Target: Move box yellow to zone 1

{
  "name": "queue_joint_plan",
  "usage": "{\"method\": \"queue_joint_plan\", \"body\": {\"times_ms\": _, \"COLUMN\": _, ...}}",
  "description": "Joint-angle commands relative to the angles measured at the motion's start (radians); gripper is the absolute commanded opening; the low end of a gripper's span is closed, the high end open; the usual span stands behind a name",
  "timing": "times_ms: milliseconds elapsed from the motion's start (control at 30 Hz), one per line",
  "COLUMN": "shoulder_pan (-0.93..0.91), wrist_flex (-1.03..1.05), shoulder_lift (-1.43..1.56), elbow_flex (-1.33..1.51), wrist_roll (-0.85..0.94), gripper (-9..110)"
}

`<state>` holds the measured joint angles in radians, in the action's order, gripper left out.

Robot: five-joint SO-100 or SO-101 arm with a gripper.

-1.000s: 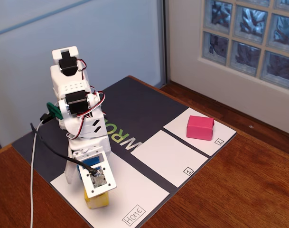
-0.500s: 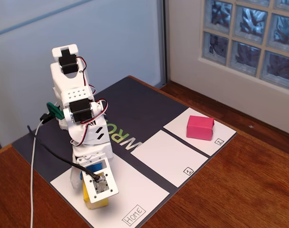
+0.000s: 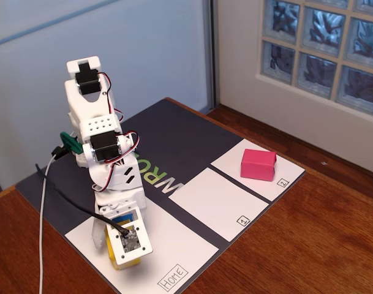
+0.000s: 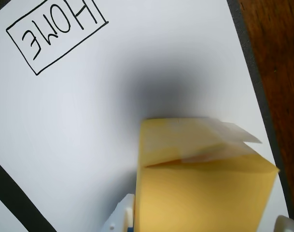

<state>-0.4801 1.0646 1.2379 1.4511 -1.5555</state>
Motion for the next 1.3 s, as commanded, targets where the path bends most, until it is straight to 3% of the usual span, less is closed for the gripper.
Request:
{"method": "queue_joint_plan", "body": {"times_ms": 0, "shoulder_pan": 0.011, "wrist_flex": -0.032, "shoulder_lift": -0.003, "elbow_flex": -0.005, "wrist_roll": -0.008, "gripper": 34}}
{"method": "queue_joint_plan", "body": {"times_ms": 333, "shoulder_pan": 0.009, "wrist_flex": -0.046, "shoulder_lift": -0.054, "elbow_flex": -0.003, "wrist_roll": 0.015, "gripper": 32}}
{"method": "queue_joint_plan", "body": {"times_ms": 800, "shoulder_pan": 0.009, "wrist_flex": -0.011, "shoulder_lift": -0.012, "elbow_flex": -0.017, "wrist_roll": 0.052, "gripper": 1}}
{"method": "queue_joint_plan", "body": {"times_ms": 1267, "shoulder_pan": 0.115, "wrist_flex": 0.368, "shoulder_lift": 0.133, "elbow_flex": -0.310, "wrist_roll": 0.167, "gripper": -1}}
